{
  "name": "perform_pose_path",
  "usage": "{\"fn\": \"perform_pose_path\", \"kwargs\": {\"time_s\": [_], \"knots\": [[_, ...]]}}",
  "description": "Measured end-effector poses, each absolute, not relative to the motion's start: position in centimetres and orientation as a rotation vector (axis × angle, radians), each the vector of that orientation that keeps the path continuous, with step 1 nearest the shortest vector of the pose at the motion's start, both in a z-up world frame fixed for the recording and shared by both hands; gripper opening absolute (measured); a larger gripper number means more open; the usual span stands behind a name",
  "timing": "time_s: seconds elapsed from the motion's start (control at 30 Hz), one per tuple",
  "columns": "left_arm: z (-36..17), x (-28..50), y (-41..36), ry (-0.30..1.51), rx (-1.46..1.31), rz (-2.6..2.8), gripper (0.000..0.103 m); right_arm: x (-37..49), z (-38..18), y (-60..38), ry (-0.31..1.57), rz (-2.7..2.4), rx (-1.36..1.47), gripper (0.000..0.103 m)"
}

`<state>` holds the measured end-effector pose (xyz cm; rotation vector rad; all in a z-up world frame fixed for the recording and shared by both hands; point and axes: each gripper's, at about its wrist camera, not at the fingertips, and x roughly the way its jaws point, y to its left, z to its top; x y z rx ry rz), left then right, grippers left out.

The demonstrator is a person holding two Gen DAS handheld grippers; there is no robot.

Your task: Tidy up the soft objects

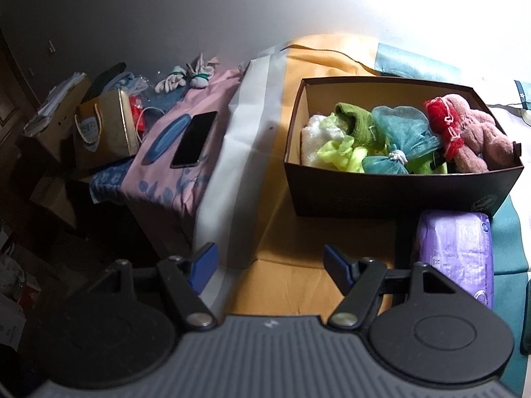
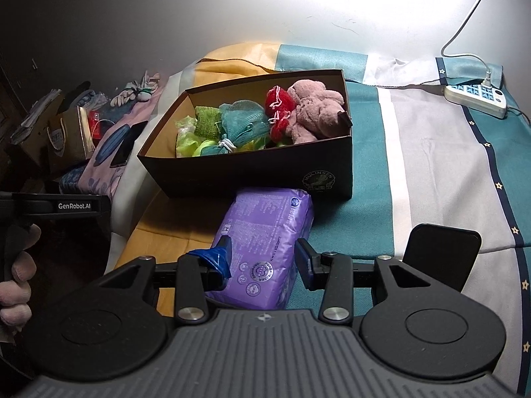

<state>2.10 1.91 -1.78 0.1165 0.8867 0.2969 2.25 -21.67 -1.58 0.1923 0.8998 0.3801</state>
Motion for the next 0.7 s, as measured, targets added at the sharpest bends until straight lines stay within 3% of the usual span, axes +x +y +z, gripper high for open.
{"fn": "perform_pose_path", "kwargs": {"time_s": [0.7], "knots": [[-0.5, 6.0, 5.2, 0.846, 0.122, 0.159, 0.073, 3.6, 0.1, -19.3, 0.844, 0.131, 0.240, 0.026]]}}
